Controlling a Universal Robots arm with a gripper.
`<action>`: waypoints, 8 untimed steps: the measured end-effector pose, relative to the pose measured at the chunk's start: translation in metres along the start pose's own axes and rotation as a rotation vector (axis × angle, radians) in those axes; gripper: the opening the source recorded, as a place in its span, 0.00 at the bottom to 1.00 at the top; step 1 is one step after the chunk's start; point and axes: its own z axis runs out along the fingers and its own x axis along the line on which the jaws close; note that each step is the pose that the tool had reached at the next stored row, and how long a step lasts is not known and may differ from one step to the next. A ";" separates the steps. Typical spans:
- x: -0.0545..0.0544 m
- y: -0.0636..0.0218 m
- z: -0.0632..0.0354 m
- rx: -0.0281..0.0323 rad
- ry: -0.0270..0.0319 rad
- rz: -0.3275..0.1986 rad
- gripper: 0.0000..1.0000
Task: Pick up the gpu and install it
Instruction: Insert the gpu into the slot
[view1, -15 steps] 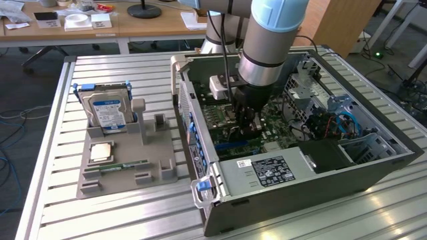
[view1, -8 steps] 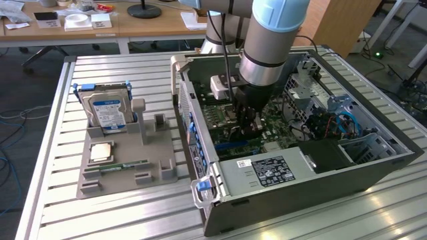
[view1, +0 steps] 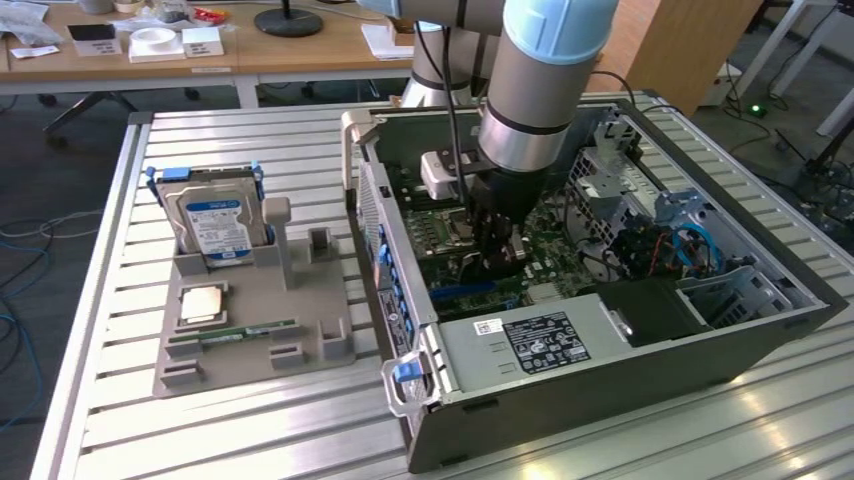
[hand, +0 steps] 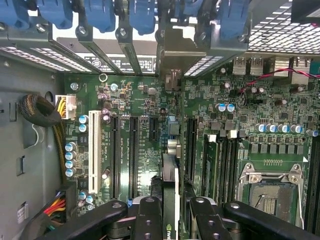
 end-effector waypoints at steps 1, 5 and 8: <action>0.000 0.0002 0.0000 0.0004 -0.0001 0.000 0.26; 0.000 0.0011 0.0000 0.0037 0.0001 0.000 0.26; -0.001 0.0011 0.0002 0.0109 -0.0001 0.000 0.26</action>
